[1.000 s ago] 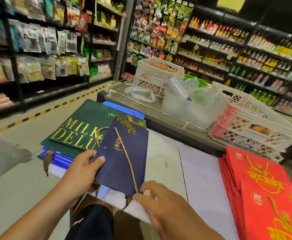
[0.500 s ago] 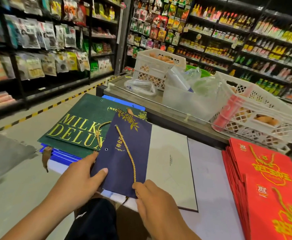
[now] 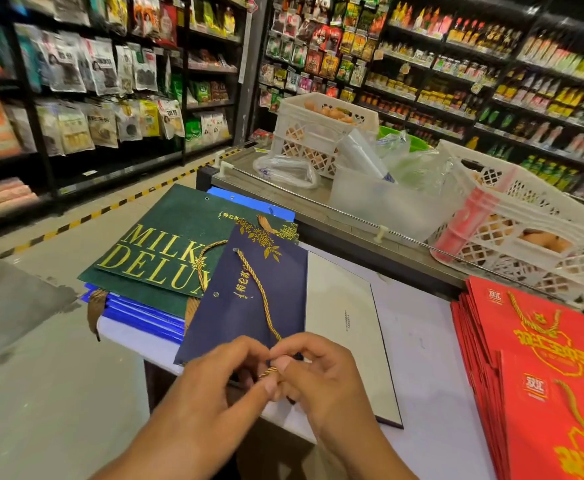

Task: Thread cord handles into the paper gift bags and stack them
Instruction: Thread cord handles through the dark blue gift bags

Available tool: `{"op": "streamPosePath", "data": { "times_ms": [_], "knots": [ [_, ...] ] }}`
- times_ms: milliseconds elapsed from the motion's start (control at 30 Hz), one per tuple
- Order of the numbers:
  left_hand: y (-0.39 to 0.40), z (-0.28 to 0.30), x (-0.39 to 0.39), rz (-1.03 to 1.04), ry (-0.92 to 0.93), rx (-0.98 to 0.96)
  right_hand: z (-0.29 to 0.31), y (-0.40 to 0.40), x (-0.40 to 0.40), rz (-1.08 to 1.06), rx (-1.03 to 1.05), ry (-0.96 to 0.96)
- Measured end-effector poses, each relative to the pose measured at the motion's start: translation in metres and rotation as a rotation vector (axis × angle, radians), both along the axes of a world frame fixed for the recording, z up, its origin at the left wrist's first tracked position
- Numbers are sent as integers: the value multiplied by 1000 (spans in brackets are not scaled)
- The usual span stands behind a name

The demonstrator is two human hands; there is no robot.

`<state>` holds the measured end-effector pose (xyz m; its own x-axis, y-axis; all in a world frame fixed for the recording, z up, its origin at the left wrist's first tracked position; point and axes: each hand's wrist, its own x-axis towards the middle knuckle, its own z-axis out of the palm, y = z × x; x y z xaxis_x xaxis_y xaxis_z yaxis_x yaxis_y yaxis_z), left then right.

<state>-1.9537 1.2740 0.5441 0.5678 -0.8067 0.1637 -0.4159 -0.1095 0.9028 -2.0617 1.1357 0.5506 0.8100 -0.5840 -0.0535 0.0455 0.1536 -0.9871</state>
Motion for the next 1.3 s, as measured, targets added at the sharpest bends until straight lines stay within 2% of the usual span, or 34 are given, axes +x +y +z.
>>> {"op": "streamPosePath", "data": {
  "times_ms": [33, 133, 267, 533, 600, 700, 767, 833, 967, 1100, 1200, 1300],
  "knots": [
    [-3, -3, -3, 5, 3, 8, -1, 0, 1, -11, 48, -28],
    [-3, -8, 0, 18, 75, -10, -7, -3, 1, -99, -14, -7],
    [5, -11, 15, 34, 82, -25, -6, -9, -1, -185, -19, 25],
    [19, 2, 38, 163, 107, -164, -6, -12, 3, -298, -106, 116],
    [17, 4, 37, 176, 130, -189, -8, -11, 6, -361, -220, 143],
    [14, 5, 37, 181, 118, -185, -9, -2, 14, -463, -596, 220],
    [11, 7, 40, 187, 6, -157, -5, 9, 19, -444, -759, 179],
    [8, 11, 43, 183, -88, -154, 0, 19, 24, -342, -836, 123],
    [4, 15, 52, 109, -141, -157, 12, 30, 41, -92, -648, 155],
    [3, 14, 67, 109, -120, -165, 15, 25, 55, -42, -460, 166],
    [-2, 5, 89, 280, -127, -186, 10, 15, 60, -97, -532, 208],
    [-10, -5, 109, 373, -91, -87, 6, 6, 65, -126, -631, 253]
  ]
}}
